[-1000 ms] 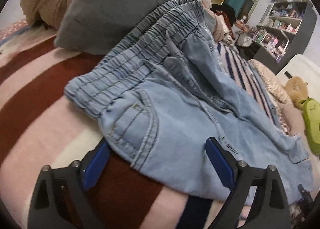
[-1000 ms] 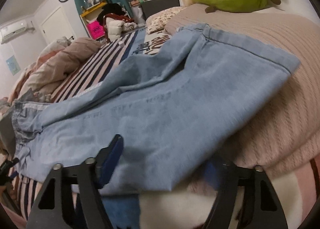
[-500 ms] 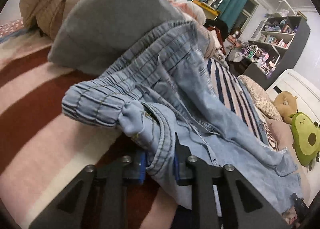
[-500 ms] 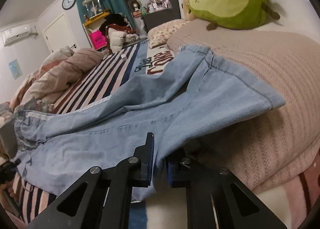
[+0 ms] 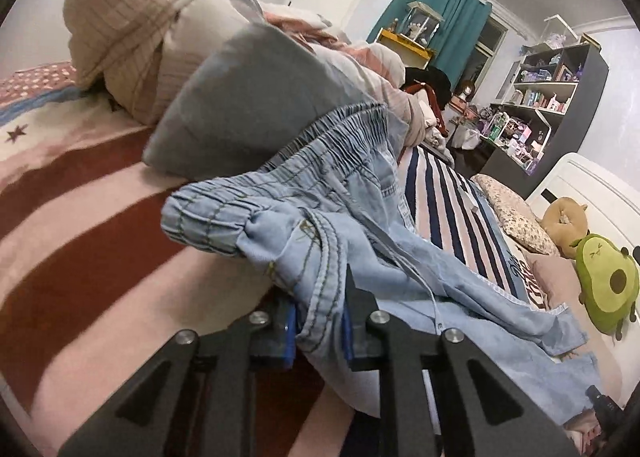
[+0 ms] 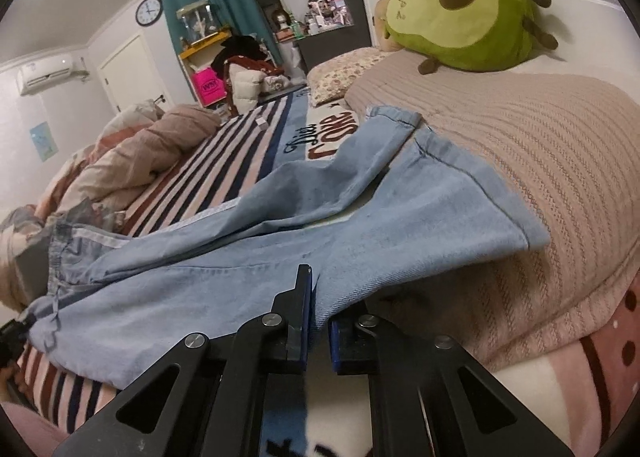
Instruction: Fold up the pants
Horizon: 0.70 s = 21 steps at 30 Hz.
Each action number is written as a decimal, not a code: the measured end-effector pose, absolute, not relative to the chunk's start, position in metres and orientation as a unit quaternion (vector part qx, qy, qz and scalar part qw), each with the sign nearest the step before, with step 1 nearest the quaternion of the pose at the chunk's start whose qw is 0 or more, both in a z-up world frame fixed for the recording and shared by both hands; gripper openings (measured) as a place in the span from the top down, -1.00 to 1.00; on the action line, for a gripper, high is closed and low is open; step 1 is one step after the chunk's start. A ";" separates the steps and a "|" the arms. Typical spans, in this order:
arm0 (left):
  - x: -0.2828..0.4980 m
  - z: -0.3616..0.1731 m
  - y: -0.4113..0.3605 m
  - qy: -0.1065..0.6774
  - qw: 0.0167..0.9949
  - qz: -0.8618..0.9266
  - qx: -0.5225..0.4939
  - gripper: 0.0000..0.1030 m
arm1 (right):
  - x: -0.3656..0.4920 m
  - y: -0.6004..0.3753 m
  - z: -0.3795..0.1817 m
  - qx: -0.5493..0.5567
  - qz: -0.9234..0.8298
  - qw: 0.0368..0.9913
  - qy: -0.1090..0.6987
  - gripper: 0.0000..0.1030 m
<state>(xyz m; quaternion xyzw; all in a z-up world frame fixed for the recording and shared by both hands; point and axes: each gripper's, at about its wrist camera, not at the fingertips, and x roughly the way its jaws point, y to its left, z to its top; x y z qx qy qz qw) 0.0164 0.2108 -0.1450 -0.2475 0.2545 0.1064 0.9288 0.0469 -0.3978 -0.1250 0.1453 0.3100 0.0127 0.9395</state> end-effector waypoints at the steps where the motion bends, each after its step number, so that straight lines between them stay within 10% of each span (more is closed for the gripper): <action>1: 0.008 -0.143 0.213 0.249 0.929 0.114 -0.247 0.74 | 0.045 -0.397 -0.124 0.146 0.017 0.939 0.311 0.97; 21: 0.043 -0.085 0.210 0.261 0.946 0.090 -0.170 0.75 | 0.105 -0.380 -0.058 0.069 0.102 0.946 0.299 0.97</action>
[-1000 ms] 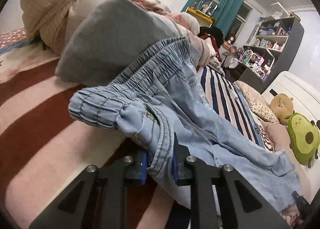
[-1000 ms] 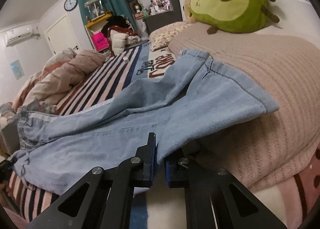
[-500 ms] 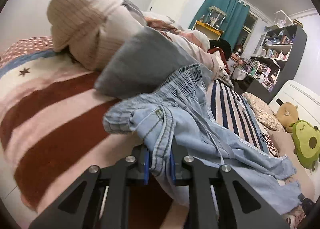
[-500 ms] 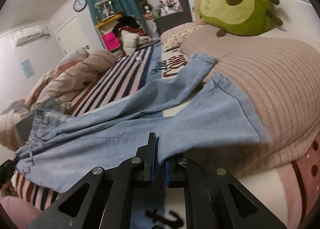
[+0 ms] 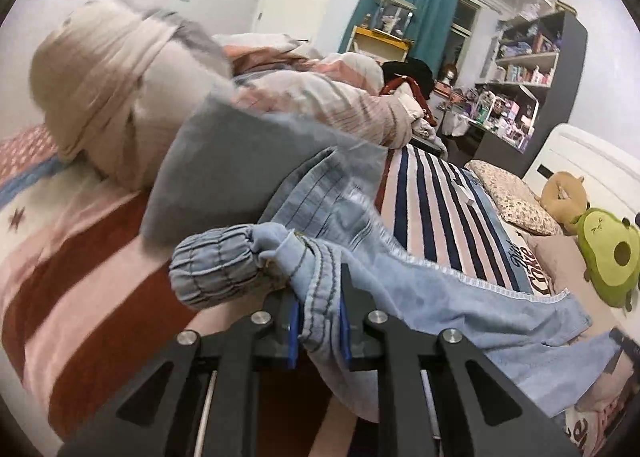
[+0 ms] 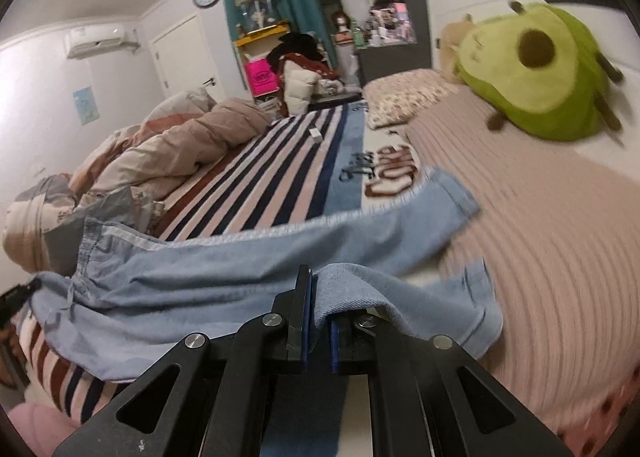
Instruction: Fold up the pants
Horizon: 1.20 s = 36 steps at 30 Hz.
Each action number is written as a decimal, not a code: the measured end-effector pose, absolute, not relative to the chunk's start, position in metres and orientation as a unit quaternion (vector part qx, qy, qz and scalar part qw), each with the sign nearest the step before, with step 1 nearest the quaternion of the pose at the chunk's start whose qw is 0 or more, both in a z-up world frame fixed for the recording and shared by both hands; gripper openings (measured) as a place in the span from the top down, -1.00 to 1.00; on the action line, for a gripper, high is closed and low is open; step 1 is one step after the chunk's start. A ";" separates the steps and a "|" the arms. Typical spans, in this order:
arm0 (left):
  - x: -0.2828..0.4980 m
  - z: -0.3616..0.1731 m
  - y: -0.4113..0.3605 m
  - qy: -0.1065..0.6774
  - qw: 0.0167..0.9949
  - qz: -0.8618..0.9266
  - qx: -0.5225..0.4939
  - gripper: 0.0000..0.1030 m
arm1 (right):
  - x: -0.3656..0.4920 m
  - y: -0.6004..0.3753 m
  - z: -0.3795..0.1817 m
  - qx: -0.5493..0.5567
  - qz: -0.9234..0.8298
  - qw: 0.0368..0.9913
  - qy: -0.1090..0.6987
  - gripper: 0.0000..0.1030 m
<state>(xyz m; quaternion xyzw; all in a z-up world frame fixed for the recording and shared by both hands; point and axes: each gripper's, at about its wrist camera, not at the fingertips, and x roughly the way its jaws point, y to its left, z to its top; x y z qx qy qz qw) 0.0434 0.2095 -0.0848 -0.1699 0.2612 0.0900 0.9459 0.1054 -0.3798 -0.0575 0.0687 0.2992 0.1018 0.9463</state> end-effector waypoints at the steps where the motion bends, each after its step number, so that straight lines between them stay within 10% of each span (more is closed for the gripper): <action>1: 0.054 -0.080 0.207 0.261 0.947 0.089 -0.163 0.75 | 0.112 -0.379 -0.055 0.064 0.104 0.946 0.300 0.97; 28: 0.278 -0.103 0.176 0.315 0.930 0.185 -0.045 0.66 | 0.303 -0.379 -0.098 -0.060 0.057 0.908 0.410 0.95; 32: 0.287 -0.100 0.166 0.312 0.931 0.187 -0.038 0.05 | 0.311 -0.378 -0.111 -0.091 0.027 0.906 0.413 0.37; 34: 0.283 -0.091 0.158 0.292 0.938 0.182 -0.039 -0.34 | 0.311 -0.379 -0.115 -0.105 0.016 0.906 0.409 -0.31; 36: 0.278 -0.083 0.150 0.281 0.944 0.172 -0.035 -0.45 | 0.306 -0.382 -0.113 -0.108 0.004 0.910 0.401 -0.33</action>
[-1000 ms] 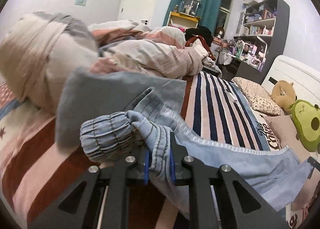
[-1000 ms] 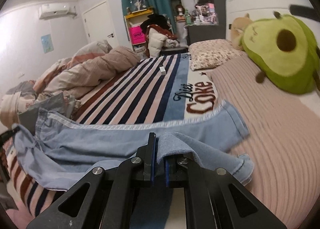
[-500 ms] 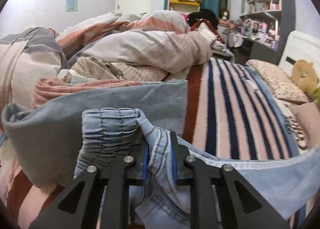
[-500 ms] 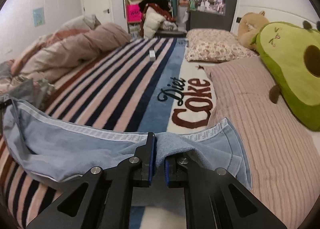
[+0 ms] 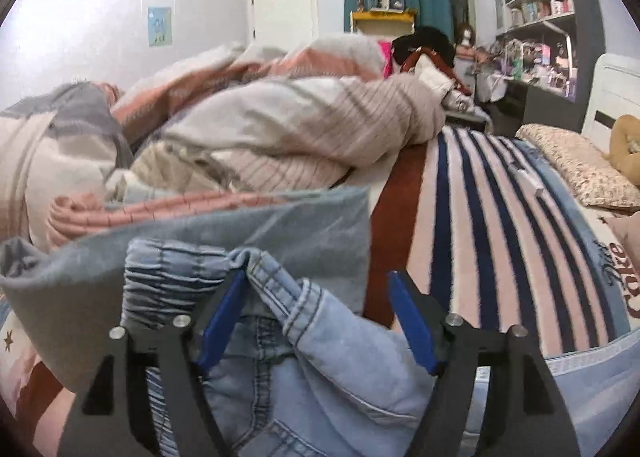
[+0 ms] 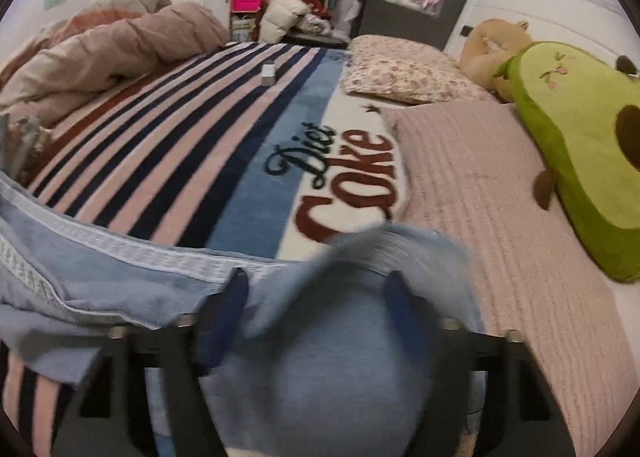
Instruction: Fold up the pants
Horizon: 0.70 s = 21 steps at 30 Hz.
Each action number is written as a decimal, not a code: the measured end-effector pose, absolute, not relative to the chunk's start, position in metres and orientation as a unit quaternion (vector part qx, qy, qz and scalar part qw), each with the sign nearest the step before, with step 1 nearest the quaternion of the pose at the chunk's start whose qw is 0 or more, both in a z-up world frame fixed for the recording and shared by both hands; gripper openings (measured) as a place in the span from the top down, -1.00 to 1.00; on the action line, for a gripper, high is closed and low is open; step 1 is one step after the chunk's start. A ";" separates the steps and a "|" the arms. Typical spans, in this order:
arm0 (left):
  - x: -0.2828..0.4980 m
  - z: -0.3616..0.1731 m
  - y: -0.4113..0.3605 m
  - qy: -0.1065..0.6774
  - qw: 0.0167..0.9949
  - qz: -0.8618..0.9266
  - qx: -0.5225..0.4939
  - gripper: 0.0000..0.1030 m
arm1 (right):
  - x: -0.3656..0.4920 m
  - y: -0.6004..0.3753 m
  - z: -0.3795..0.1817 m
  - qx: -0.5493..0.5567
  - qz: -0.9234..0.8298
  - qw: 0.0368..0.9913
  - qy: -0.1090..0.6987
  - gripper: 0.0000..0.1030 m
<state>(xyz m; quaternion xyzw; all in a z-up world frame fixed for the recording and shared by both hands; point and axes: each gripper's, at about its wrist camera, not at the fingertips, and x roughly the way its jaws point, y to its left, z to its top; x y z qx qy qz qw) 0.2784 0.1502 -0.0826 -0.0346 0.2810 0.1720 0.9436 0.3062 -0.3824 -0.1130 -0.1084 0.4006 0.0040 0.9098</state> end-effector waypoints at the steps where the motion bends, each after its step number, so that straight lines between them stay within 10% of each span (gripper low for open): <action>1: 0.276 -0.079 0.147 0.276 0.947 0.163 -0.031 -0.57 | 0.302 -0.384 -0.110 -0.106 0.005 0.911 0.398 -0.36; 21: 0.228 -0.091 0.090 0.358 0.932 -0.061 0.001 -0.62 | 0.302 -0.215 -0.128 -0.193 0.270 0.869 0.367 -0.45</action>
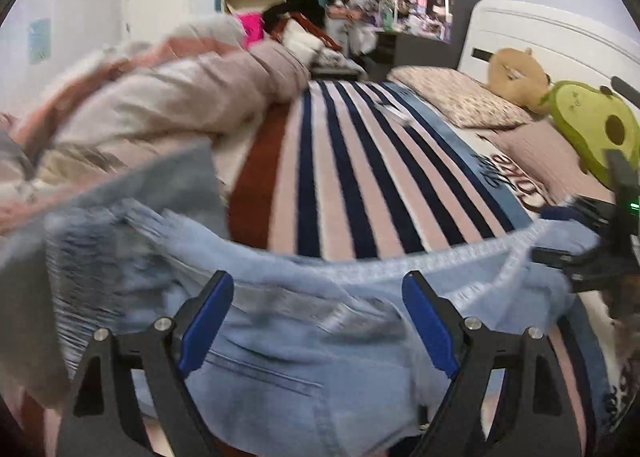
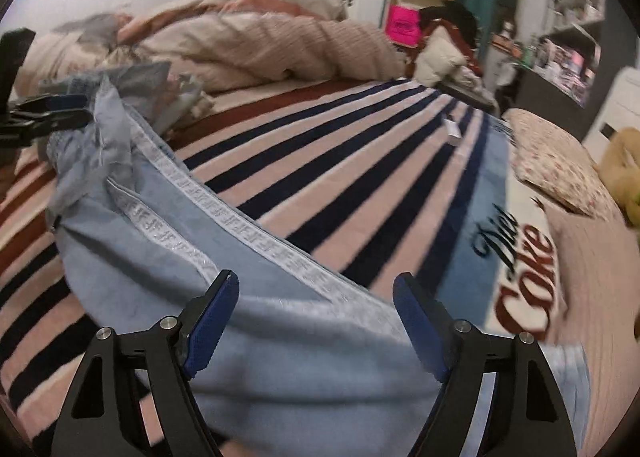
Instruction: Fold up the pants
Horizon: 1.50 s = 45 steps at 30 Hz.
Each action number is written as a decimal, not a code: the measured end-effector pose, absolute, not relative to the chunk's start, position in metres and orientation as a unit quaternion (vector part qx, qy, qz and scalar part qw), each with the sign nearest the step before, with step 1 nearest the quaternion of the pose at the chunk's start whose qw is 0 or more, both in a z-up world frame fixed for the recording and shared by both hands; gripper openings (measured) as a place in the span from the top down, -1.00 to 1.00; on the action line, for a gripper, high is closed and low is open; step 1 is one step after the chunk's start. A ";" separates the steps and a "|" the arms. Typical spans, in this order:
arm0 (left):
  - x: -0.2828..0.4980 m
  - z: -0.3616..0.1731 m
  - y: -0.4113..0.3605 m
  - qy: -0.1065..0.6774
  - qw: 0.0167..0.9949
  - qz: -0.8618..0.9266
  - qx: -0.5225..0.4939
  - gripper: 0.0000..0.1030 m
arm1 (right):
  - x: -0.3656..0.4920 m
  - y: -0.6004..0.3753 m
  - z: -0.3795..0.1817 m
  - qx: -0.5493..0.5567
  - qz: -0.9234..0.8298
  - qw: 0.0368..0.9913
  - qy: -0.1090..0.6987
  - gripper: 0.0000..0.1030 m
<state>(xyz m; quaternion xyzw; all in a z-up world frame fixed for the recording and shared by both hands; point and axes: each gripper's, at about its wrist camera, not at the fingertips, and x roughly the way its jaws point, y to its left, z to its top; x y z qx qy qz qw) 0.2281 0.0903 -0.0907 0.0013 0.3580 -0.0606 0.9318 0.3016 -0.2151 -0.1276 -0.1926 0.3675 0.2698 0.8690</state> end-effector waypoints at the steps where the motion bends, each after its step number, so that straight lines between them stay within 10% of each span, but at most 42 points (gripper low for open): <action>1: 0.228 -0.095 0.087 0.364 0.929 -0.066 0.003 -0.62 | 0.306 -0.209 -0.133 -0.200 0.277 0.862 0.374 -0.45; 13: 0.245 -0.132 0.078 0.416 0.904 -0.094 -0.002 -0.62 | 0.303 -0.203 -0.185 -0.238 0.343 0.784 0.459 -0.36; 18: 0.248 -0.137 0.077 0.421 0.903 -0.086 0.008 -0.62 | 0.293 -0.211 -0.187 -0.237 0.361 0.759 0.487 -0.04; 24: 0.250 -0.141 0.078 0.424 0.902 -0.079 0.008 -0.62 | 0.274 -0.212 -0.180 -0.271 0.352 0.760 0.474 0.96; 29: 0.252 -0.143 0.077 0.423 0.903 -0.076 0.010 -0.62 | 0.270 -0.214 -0.178 -0.285 0.342 0.767 0.462 0.91; 32: 0.252 -0.144 0.077 0.425 0.902 -0.075 0.012 -0.62 | 0.281 -0.213 -0.180 -0.311 0.325 0.771 0.452 0.06; 39: 0.253 -0.147 0.077 0.424 0.902 -0.076 0.009 -0.62 | 0.317 -0.220 -0.193 -0.287 0.396 0.738 0.465 -0.38; 45: 0.254 -0.149 0.075 0.426 0.901 -0.076 0.012 -0.62 | 0.320 -0.221 -0.197 -0.262 0.430 0.712 0.489 -0.18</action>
